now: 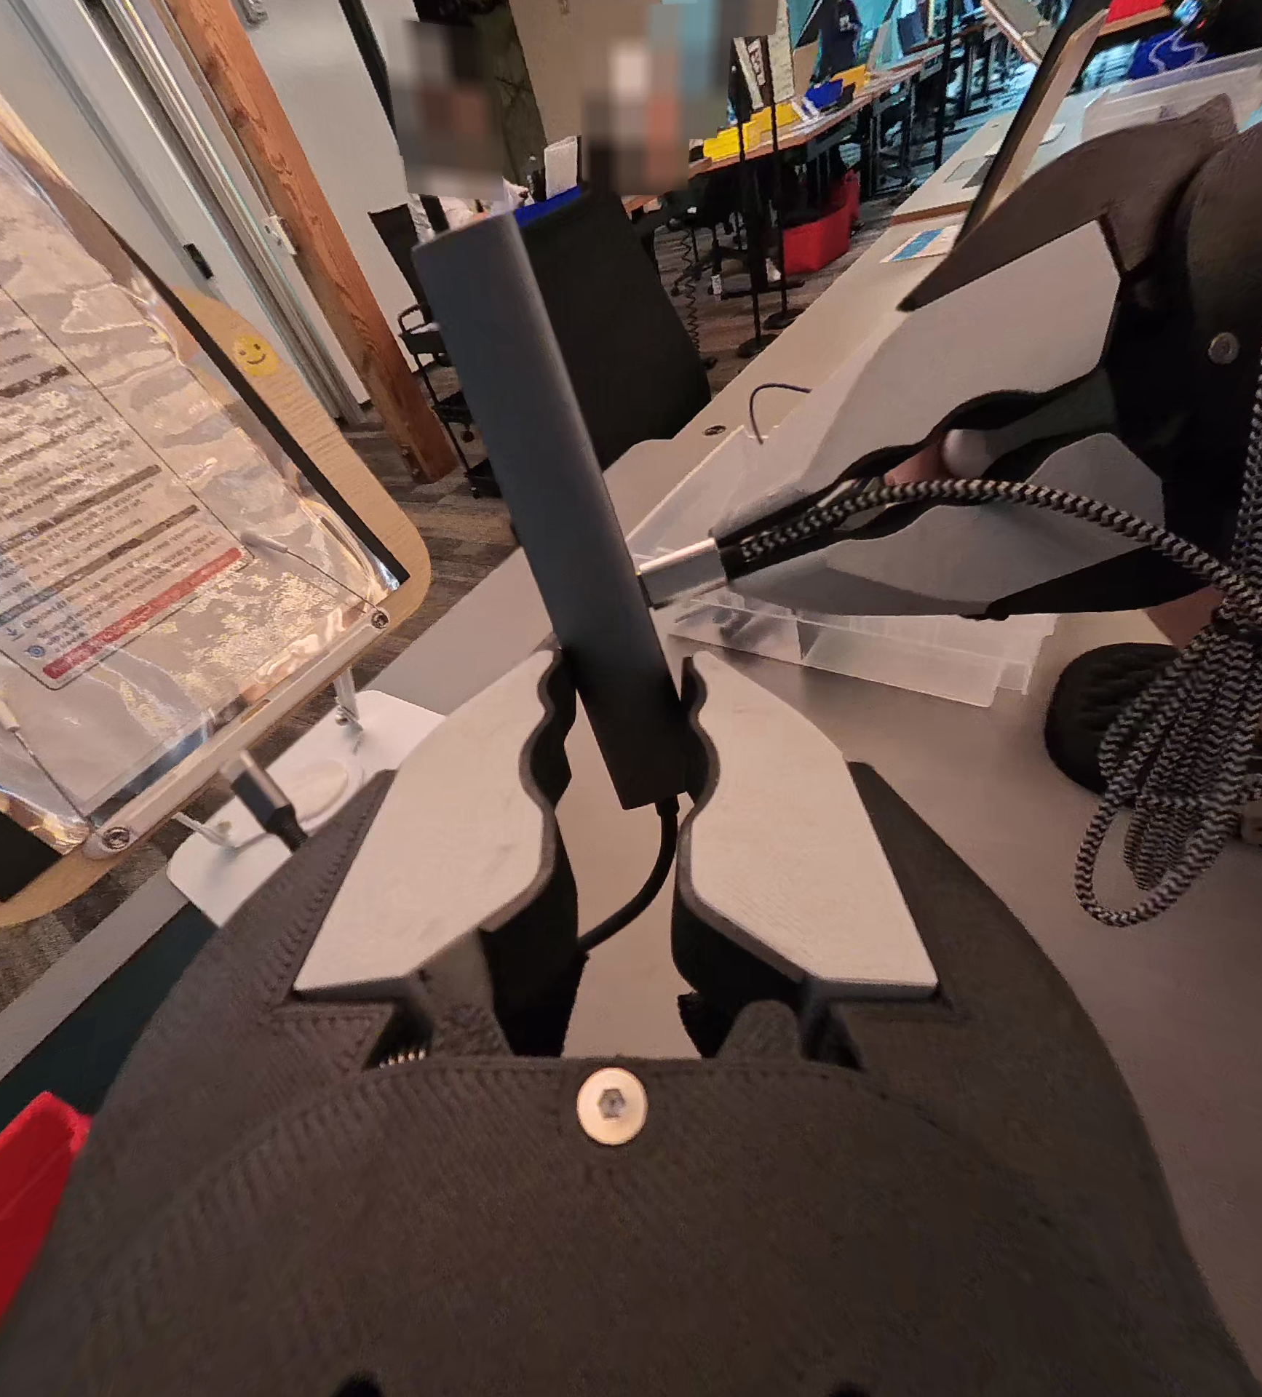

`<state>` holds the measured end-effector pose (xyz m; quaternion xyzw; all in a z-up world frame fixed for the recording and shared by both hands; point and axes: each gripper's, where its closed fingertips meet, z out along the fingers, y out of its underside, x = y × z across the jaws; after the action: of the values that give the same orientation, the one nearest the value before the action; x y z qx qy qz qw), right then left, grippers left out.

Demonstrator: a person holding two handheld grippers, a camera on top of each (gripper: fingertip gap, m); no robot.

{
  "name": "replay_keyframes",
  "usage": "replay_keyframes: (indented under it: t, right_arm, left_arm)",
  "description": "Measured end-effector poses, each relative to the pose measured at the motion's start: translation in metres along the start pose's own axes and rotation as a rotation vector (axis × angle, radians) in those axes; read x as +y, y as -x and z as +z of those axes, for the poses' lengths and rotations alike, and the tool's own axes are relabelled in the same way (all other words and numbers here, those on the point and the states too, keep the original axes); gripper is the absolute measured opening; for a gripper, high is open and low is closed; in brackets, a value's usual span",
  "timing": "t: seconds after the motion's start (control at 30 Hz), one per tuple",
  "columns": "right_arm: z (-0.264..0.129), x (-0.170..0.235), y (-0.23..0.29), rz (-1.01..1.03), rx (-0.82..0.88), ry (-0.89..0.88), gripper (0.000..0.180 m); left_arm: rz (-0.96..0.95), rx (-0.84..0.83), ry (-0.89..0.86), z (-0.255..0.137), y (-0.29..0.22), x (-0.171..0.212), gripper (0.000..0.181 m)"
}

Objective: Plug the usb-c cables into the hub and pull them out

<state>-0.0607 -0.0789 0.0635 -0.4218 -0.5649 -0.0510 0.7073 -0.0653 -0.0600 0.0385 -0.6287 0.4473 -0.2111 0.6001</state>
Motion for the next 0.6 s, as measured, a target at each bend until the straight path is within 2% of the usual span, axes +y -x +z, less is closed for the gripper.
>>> replay_keyframes:
  t: [0.03,0.17,0.33,0.43,0.6]
  right_arm:
    - [0.0,0.0,0.0,-0.001,0.003,-0.003,0.001]
    - [0.013,0.013,0.011,-0.014,-0.018,0.032,0.007]
    - [0.035,0.069,0.052,0.007,-0.211,0.214,0.02]
    - [0.037,0.096,0.063,0.029,-0.275,0.312,0.02]
    - [0.038,0.129,0.083,0.212,-0.392,0.419,0.022]
  left_arm:
    - [0.015,-0.017,0.008,0.0,0.001,0.0,0.026]
    - [0.086,-0.126,0.159,0.003,0.017,0.019,0.026]
    - [0.074,-0.132,0.307,0.002,0.036,0.052,0.024]
    - [0.105,-0.137,0.368,-0.004,0.046,0.062,0.023]
    - [0.173,-0.173,0.426,-0.015,0.061,0.072,0.023]
